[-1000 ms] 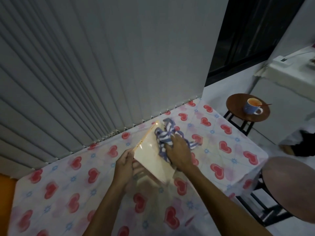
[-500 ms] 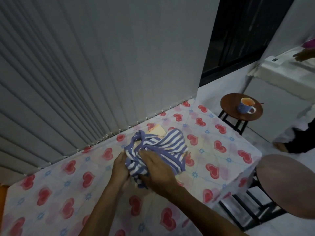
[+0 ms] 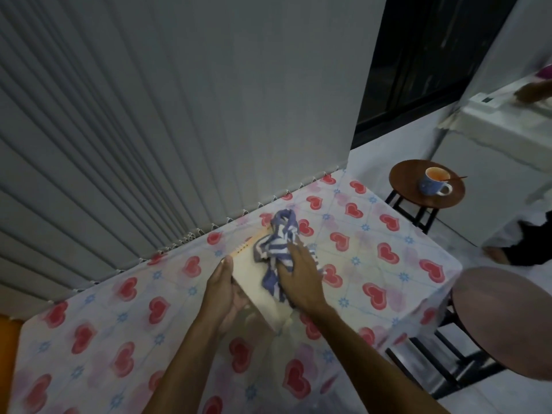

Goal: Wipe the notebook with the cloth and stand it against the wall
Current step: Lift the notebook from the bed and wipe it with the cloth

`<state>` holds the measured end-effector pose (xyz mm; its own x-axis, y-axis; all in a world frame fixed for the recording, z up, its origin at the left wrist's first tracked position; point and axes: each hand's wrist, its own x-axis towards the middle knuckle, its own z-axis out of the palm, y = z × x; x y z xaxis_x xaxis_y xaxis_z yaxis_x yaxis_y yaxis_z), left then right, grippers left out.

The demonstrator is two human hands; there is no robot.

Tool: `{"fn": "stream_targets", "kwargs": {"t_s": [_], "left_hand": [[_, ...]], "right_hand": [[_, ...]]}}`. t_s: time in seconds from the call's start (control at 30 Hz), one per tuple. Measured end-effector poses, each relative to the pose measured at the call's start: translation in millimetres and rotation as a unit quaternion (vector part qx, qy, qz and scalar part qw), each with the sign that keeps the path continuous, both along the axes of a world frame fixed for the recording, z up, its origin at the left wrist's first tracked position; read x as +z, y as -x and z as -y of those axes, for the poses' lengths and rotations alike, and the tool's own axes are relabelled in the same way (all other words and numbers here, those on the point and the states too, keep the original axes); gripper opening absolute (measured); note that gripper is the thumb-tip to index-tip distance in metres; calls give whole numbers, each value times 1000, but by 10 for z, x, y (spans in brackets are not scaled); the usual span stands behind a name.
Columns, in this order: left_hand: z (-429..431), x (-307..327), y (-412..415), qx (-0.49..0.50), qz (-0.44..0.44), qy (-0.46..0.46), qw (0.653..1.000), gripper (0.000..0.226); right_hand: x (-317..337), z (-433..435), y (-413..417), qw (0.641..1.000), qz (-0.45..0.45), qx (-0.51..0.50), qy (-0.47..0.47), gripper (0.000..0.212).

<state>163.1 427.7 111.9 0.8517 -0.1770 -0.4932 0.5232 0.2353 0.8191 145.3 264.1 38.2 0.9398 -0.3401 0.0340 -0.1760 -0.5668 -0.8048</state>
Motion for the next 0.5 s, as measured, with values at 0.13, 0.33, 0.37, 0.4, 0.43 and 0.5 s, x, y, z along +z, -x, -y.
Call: {"fn": "stream_targets", "kwargs": {"t_s": [0.13,0.33,0.37,0.4,0.43,0.5], "left_hand": [[-47,-57,-51,-3,-14,-2,1000,34],[-35,-48,-20,18,-13,60,998,44],[-69,-88,-17,23,-2,55,998,44],[-98,-103,-5,22,2,50,998,44],[-108,-102,-8,29,2,48,998,43],[-137,-121,-17,54,-11,57,997,44]], "right_hand": [[-73,-461,501,969,174,116,129,50],[181,-109,-57,995,68,37,57,46],[204,-6,-199,999,43,7,28,41],[270,105,-314,999,28,-33,0,38],[296,165,-357,999,24,-45,-3,38],[258,-60,-241,999,29,-11,45,40]]}}
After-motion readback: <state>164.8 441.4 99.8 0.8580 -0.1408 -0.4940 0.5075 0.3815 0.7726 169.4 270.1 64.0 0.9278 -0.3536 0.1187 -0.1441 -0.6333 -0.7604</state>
